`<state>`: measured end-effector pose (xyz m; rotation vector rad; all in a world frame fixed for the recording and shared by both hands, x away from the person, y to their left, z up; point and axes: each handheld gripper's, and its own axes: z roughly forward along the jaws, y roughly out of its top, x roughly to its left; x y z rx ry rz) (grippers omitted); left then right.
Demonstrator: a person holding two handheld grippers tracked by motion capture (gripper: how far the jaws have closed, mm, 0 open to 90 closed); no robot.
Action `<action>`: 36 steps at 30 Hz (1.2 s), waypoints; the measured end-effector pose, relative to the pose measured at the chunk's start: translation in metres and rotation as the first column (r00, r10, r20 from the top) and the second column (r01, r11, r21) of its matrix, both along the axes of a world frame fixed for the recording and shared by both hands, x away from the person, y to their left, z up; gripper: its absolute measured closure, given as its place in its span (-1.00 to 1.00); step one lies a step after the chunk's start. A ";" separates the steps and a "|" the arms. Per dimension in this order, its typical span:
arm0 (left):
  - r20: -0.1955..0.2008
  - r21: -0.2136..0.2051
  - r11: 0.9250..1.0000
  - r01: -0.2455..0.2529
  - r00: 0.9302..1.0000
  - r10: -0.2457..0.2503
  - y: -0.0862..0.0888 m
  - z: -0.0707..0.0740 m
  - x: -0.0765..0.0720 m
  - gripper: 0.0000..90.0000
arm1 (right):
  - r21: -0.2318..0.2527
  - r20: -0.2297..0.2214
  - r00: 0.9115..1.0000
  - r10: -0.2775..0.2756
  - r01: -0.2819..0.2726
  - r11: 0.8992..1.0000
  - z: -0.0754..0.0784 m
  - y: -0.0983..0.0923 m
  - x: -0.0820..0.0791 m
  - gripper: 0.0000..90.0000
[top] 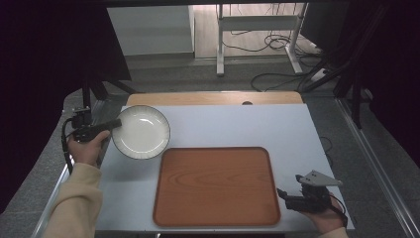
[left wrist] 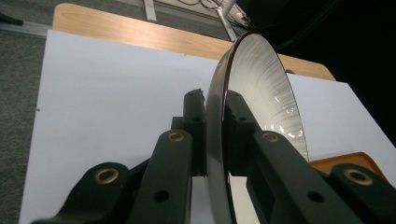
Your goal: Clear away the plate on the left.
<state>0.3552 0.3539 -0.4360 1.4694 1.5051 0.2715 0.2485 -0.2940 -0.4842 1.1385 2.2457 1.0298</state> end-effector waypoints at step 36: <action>0.021 -0.031 0.996 0.080 0.997 -0.080 -0.031 -0.006 -0.014 0.81 | -0.002 0.005 1.000 -0.007 0.007 1.000 0.001 -0.001 -0.001 -0.60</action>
